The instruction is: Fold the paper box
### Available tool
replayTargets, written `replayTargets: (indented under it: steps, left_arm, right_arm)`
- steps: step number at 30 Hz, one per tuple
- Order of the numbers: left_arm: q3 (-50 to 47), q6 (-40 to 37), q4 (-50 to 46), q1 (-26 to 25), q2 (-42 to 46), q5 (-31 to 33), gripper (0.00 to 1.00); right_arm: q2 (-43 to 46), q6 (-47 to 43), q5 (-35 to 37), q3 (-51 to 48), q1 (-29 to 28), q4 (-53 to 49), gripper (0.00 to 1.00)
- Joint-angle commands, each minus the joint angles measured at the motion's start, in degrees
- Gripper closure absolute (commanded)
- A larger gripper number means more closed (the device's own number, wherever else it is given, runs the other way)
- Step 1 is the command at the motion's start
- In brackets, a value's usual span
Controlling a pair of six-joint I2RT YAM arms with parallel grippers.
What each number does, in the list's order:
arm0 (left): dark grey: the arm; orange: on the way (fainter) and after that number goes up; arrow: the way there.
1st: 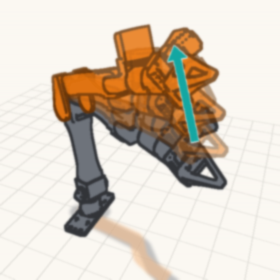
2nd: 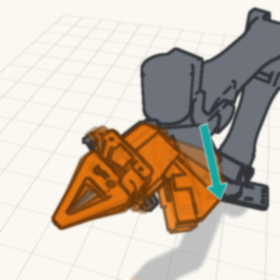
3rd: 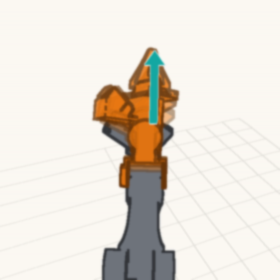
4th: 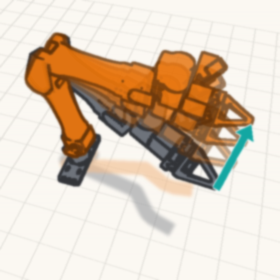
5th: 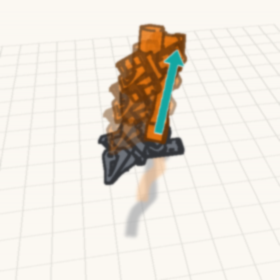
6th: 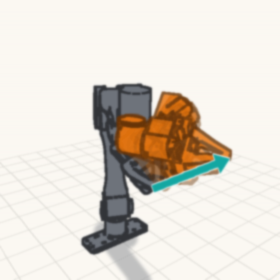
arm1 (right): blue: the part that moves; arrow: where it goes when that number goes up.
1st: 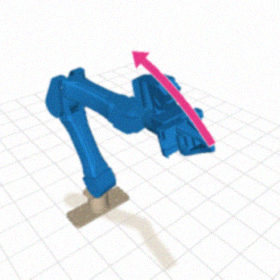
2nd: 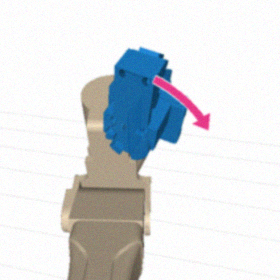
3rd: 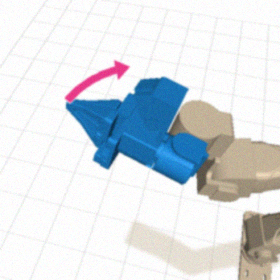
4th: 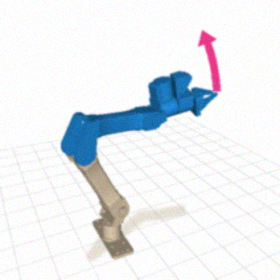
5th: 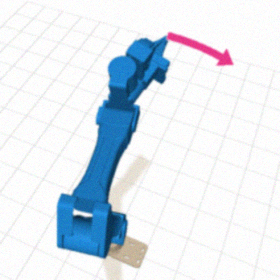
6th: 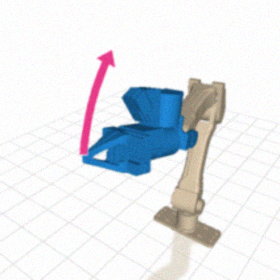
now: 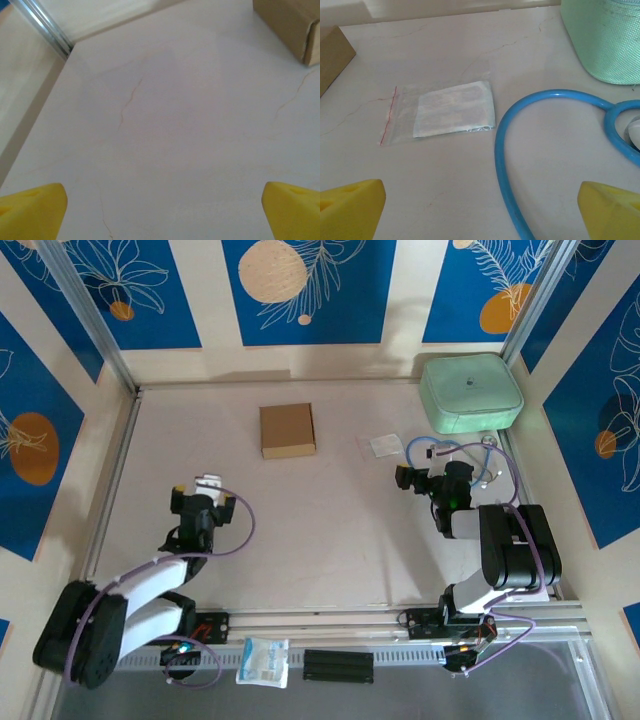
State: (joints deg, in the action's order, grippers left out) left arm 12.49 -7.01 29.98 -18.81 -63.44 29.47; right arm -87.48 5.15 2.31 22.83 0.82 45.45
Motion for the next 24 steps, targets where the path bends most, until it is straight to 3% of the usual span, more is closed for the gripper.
replayTargets:
  steps: [1,10,14,18,20,24]
  left_arm:
    - [2.0,0.1,9.9,3.0,-4.5,-2.6,0.00]
    - [8.0,6.5,13.1,11.2,-14.2,-17.1,0.01]
    - [8.5,5.7,16.8,13.4,-17.9,-18.1,0.01]
    - [7.0,7.1,29.9,16.3,-27.4,-23.6,0.01]
    - [8.0,7.0,23.3,16.3,-25.1,-25.3,0.01]
    - [8.1,6.8,25.9,16.3,-26.4,-25.1,0.01]
  right_arm:
    - [0.2,0.5,-0.5,1.3,-0.2,0.3,0.01]
    - [0.2,0.4,-0.4,1.3,-0.2,0.3,0.01]
    - [0.2,0.4,-0.2,1.3,-0.3,0.3,0.01]
    - [0.2,0.4,-0.2,1.3,-0.3,0.3,0.01]
    - [0.2,0.4,-0.2,1.3,-0.2,0.3,0.01]
    - [0.2,0.4,-0.2,1.3,-0.3,0.3,0.01]
